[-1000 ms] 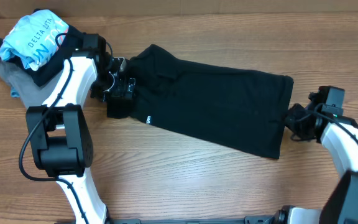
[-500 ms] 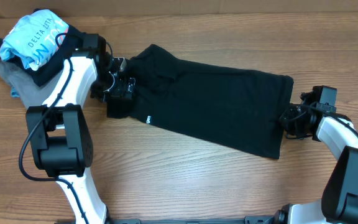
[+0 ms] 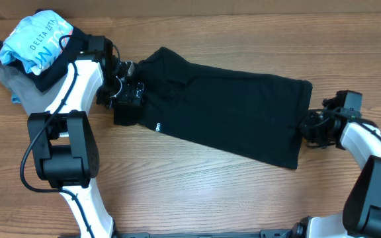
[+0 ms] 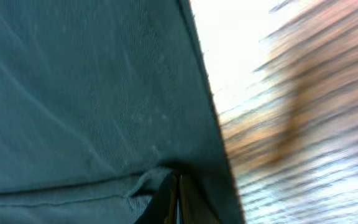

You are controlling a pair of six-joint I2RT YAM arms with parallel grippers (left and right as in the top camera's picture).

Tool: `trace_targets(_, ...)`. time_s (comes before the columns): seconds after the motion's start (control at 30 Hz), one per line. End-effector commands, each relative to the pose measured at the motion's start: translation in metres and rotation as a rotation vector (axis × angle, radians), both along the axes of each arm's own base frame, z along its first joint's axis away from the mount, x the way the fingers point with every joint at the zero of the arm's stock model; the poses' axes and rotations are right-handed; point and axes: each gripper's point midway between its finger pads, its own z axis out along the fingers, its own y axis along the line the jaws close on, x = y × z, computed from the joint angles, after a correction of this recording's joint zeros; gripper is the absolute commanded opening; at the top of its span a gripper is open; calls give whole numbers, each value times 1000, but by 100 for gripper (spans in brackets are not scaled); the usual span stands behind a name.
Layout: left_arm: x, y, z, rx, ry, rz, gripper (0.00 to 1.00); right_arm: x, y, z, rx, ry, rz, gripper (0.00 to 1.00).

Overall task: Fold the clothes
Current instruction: 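Release the right end and move the right gripper away rightward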

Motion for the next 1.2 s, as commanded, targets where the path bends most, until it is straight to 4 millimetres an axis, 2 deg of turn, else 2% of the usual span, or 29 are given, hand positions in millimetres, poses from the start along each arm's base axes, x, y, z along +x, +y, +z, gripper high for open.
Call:
trace_targets(0.0, 5, -5, 2, -16, -16, -24, 99, 20, -18, 34, -37, -94, -10, 4)
trace_targets(0.33, 6, -5, 3, -16, -22, -24, 99, 32, -29, 45, -82, -146, -20, 4)
trace_targets(0.4, 6, -5, 3, -16, -22, -24, 99, 30, -37, 43, -120, -128, -49, 4)
trace_targets(0.6, 6, -5, 3, -16, -22, -24, 99, 25, -44, 39, -156, -97, -65, 4)
trace_targets(0.63, 6, -5, 3, -16, -22, -24, 99, 24, -44, 38, -155, -93, -65, 12)
trace_targets(0.67, 6, -5, 3, -16, -22, -24, 100, 23, -43, 38, -152, -89, -64, 28)
trace_targets(0.7, 6, -4, 2, -14, -21, -29, 100, 20, -41, 37, -143, -78, -61, 33)
trace_targets(0.8, 4, -2, 3, -1, -18, -43, 100, 16, -30, 37, -88, -68, -42, 34)
trace_targets(0.93, 7, 1, 15, 16, -19, -47, 100, -1, -15, 41, -19, -18, -24, 34)
trace_targets(1.1, 20, 0, 34, 16, -62, -49, 100, -42, 0, 35, 37, 146, -23, 43)
trace_targets(1.17, 22, -1, 36, 16, -72, -50, 100, -57, 4, 29, 47, 205, -24, 44)
